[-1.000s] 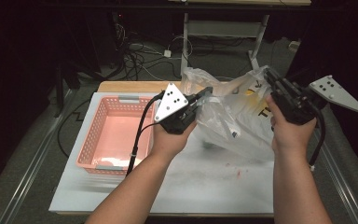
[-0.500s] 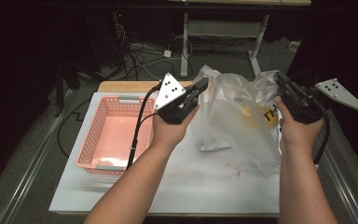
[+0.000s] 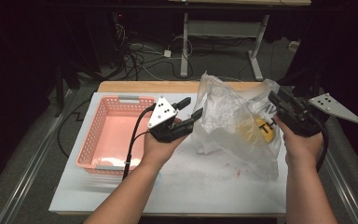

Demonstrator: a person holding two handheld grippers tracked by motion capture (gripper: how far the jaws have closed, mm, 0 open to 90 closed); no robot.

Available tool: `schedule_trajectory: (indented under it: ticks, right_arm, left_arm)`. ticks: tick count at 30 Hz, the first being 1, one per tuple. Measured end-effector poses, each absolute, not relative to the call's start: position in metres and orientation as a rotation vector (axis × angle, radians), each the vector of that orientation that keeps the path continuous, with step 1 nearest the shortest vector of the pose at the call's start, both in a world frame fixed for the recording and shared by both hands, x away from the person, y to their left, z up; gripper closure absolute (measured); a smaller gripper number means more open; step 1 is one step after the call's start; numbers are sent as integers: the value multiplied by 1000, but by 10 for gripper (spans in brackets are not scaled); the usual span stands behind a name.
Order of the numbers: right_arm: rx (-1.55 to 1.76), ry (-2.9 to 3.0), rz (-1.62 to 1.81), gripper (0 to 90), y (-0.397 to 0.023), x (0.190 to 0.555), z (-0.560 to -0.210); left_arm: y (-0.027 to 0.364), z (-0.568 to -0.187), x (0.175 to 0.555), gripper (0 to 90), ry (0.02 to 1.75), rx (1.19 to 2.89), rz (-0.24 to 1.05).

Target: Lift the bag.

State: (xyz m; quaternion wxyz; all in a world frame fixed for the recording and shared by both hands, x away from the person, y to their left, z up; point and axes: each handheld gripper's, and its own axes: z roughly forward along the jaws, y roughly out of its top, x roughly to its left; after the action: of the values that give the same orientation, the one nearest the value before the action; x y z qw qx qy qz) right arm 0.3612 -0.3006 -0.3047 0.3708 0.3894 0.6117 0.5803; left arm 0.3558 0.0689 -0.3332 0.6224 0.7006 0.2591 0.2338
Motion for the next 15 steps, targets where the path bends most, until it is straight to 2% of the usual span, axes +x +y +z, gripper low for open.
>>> schedule_trajectory:
  ticks: [5, 15]
  right_arm:
    - [960, 1584, 1473, 447, -296, 346, -306]
    - [963, 1632, 1450, 216, -303, 327, -327]
  left_arm:
    - [78, -340, 340, 309, 578, 1642, 516]
    - [75, -373, 332, 143, 623, 1736, 404]
